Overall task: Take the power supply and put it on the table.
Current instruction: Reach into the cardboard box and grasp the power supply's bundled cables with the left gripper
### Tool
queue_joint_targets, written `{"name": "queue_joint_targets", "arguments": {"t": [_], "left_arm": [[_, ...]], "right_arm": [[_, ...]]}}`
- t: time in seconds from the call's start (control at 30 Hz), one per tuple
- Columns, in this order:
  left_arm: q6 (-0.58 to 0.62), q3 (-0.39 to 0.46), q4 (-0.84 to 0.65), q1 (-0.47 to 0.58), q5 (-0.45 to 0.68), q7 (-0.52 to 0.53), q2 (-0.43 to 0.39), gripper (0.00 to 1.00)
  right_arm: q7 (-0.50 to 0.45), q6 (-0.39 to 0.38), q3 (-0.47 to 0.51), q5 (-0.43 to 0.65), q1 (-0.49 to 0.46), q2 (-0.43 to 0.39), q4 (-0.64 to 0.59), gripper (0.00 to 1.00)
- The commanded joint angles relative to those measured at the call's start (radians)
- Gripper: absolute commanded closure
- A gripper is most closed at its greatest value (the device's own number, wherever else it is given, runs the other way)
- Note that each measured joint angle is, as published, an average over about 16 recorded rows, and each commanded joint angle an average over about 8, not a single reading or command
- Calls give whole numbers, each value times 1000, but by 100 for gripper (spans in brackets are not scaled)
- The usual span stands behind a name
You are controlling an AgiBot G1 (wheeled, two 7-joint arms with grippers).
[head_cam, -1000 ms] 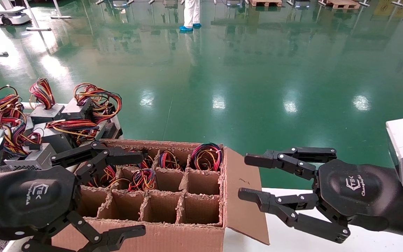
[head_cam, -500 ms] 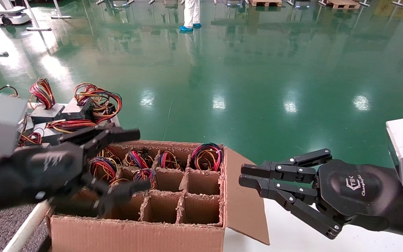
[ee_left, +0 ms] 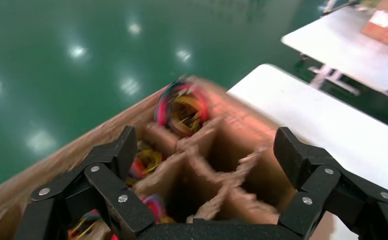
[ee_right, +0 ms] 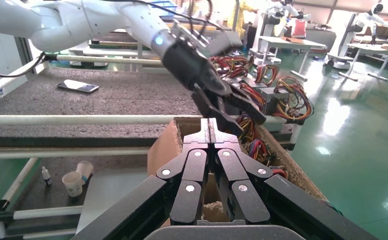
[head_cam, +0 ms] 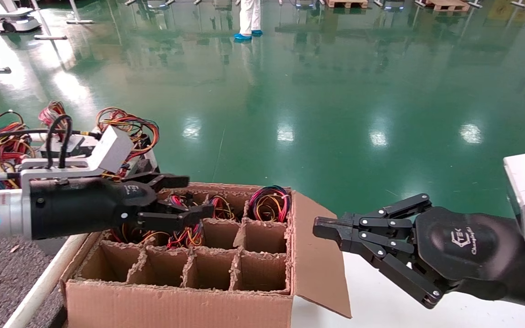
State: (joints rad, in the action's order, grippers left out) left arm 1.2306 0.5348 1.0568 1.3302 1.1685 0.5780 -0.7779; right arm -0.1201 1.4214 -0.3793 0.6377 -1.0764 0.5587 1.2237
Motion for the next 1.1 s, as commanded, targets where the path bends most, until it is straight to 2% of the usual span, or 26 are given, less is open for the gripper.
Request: {"name": "queue_joint_targets", "arguments": {"t": [0.03,0.17,0.2,0.23,0.43,0.47,0.5,0.53,1.1], "left_arm": [[6,26,-34,24,34,28,-20,0],[19,57,-70,43,81,39,-35,0],[20,61,-77,44,88,40,-37,1],[20,65,-83,45,94,39,-38,7],[11,75,-116,49,112,46,-51,80],[10,78,-121,50,116,48,-54,91],[11,81,-126,53,120,52,-58,98],[13,84,-131,55,124,55,-61,100],[29,123,-183,76,181,60,-88,100]], "right_arm": [[0,0,0,0,0,0,0,0],[0,0,0,0,0,0,0,0],[0,0,0,0,0,0,0,0],[0,0,0,0,0,0,0,0],[0,0,0,0,0,0,0,0],[0,0,0,0,0,0,0,0],[0,0,0,0,0,0,0,0],[0,0,0,0,0,0,0,0],[0,0,0,0,0,0,0,0]]}}
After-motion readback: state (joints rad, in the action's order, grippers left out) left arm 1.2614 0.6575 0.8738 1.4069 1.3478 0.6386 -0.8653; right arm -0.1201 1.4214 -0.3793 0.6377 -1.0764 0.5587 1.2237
